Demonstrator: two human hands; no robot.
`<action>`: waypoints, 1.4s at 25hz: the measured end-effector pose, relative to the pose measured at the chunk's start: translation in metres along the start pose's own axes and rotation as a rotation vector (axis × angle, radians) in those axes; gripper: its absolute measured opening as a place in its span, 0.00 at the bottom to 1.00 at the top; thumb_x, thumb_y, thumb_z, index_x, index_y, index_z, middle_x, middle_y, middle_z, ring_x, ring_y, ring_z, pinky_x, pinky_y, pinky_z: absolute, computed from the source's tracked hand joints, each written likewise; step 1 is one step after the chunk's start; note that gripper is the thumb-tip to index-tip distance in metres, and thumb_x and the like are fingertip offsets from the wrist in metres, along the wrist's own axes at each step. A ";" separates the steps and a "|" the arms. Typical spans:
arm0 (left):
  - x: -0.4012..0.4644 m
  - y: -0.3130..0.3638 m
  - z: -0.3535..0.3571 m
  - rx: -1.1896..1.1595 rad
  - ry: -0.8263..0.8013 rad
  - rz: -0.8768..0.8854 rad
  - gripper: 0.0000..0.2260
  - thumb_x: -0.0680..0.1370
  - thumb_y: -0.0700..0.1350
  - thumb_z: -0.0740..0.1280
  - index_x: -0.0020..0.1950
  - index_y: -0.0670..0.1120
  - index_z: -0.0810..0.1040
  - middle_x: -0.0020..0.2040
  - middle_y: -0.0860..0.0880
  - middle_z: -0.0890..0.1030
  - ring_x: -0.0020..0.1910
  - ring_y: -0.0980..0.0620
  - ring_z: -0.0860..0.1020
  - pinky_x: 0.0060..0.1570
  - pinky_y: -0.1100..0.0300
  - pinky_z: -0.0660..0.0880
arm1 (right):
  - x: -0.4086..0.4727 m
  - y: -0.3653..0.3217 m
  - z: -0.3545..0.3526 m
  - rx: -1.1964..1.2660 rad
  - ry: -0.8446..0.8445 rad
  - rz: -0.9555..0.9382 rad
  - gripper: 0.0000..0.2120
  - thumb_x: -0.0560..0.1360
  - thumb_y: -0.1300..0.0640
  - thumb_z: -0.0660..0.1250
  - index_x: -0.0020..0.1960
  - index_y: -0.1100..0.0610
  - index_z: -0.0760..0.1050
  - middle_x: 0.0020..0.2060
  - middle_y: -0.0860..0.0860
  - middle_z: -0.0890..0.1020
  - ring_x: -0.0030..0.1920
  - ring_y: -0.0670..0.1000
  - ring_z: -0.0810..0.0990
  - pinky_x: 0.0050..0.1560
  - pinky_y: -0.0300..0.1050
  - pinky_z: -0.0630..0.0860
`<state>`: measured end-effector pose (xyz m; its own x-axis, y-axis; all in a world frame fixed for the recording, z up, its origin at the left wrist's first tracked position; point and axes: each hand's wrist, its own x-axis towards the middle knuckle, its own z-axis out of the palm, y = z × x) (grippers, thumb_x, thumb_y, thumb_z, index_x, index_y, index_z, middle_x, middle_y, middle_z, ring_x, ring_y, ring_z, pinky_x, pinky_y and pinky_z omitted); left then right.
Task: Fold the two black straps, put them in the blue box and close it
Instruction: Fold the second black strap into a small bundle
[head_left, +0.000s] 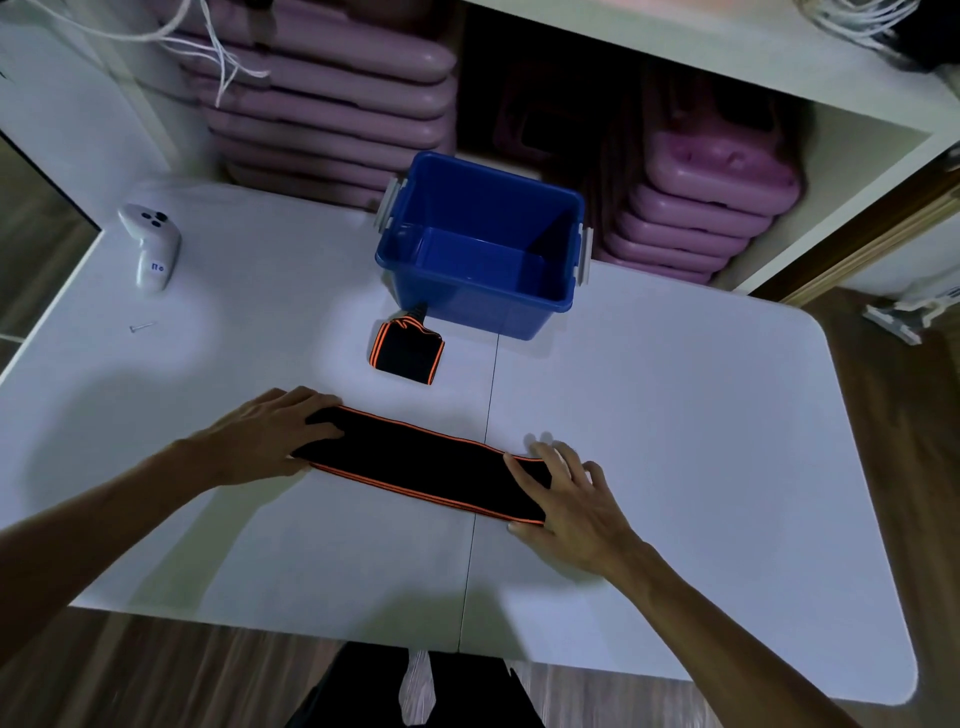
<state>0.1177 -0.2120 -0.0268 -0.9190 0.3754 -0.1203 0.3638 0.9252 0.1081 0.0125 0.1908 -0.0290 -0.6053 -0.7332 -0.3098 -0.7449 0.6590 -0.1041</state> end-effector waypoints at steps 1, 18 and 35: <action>-0.001 -0.003 -0.001 0.000 0.006 -0.002 0.24 0.63 0.48 0.77 0.57 0.54 0.75 0.62 0.47 0.76 0.57 0.48 0.75 0.47 0.54 0.77 | 0.000 -0.001 0.001 -0.003 -0.003 -0.011 0.36 0.74 0.35 0.59 0.77 0.46 0.55 0.75 0.55 0.59 0.73 0.59 0.58 0.65 0.59 0.68; -0.005 -0.031 -0.001 0.056 -0.001 -0.009 0.17 0.62 0.47 0.77 0.47 0.53 0.77 0.63 0.48 0.77 0.55 0.48 0.77 0.45 0.54 0.76 | 0.006 -0.015 0.002 0.067 -0.035 -0.013 0.37 0.74 0.32 0.55 0.78 0.43 0.51 0.70 0.55 0.63 0.62 0.58 0.67 0.58 0.52 0.73; -0.034 0.139 0.066 -0.156 0.207 -0.518 0.23 0.80 0.51 0.53 0.73 0.46 0.66 0.75 0.46 0.65 0.72 0.46 0.66 0.68 0.50 0.66 | 0.020 -0.111 0.020 0.029 0.065 -0.137 0.45 0.70 0.24 0.53 0.78 0.49 0.54 0.59 0.58 0.71 0.51 0.59 0.71 0.47 0.53 0.73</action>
<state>0.2100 -0.0926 -0.0727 -0.9874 -0.1580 -0.0020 -0.1541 0.9604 0.2323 0.0887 0.1062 -0.0422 -0.5164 -0.8251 -0.2294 -0.8137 0.5562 -0.1687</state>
